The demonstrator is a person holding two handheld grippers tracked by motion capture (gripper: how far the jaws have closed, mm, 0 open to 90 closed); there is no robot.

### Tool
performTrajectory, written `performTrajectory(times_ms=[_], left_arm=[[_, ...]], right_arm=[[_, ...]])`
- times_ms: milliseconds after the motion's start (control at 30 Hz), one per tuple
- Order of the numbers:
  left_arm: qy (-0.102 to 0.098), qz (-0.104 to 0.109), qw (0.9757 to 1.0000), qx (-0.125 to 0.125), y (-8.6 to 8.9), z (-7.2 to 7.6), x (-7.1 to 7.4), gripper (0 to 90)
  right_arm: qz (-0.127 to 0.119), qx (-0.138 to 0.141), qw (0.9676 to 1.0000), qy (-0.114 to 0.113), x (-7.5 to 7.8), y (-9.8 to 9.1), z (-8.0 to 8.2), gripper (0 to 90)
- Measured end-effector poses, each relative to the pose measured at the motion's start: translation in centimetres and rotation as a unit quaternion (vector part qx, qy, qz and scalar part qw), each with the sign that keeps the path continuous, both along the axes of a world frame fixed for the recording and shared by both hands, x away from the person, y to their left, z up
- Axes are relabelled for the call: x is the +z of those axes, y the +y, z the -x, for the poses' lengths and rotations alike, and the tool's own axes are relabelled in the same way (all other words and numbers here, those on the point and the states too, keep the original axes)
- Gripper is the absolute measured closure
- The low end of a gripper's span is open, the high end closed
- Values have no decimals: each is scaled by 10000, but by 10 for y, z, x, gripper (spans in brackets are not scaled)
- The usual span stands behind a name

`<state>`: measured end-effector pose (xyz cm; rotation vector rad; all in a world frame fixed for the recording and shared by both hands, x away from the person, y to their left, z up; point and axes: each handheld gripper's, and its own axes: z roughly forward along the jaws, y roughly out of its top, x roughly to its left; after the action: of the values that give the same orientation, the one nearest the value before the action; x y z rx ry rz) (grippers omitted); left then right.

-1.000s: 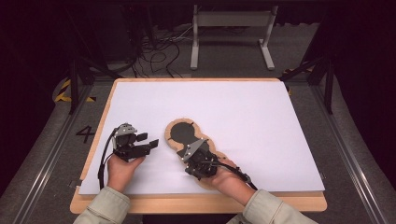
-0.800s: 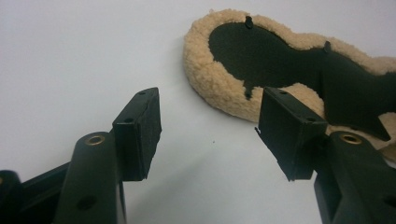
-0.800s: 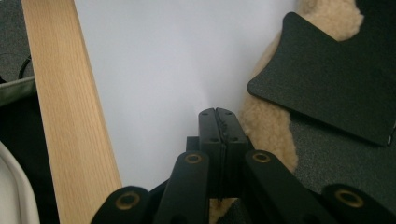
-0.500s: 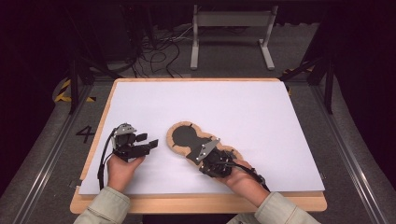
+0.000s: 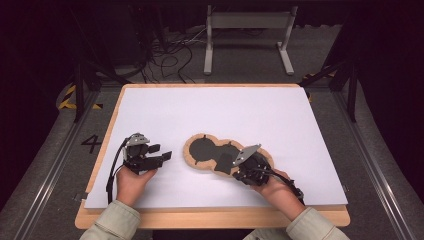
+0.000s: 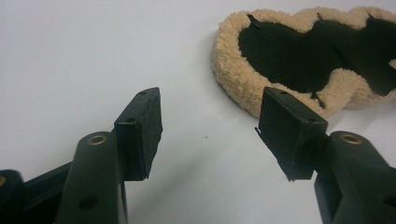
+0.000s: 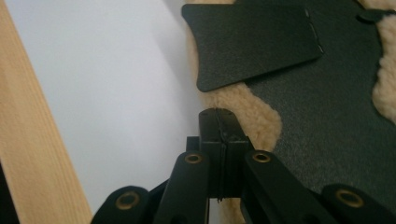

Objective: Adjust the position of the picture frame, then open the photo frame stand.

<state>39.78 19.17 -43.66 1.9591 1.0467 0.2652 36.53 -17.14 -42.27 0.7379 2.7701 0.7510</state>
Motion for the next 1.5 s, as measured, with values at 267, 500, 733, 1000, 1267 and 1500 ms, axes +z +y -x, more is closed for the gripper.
performTrajectory(times_ms=[267, 500, 733, 1000, 1267, 1500], left_arm=[[7, -23, 10000, -93, -5, 2, 0, 402], [23, -48, 9999, -147, -10, 3, 0, 403], [-46, 3, 9998, -209, -12, 5, 4, 403], [-204, 81, 9995, -246, -12, 10, 11, 403], [-558, 332, 9973, -341, -12, 15, 17, 402], [-850, 524, 9934, -565, -13, 20, 21, 398]], right_arm=[[10, -338, 9993, -162, -3, -20, -7, 900], [-235, -771, 9963, -281, -5, -38, -13, 900], [-715, -1050, 9907, -478, 15, -60, -11, 900], [-1204, -1132, 9839, -687, 33, -85, -3, 900], [-1624, -893, 9789, -866, 39, -88, 6, 898], [-1684, -582, 9792, -974, 41, -77, 12, 888]])
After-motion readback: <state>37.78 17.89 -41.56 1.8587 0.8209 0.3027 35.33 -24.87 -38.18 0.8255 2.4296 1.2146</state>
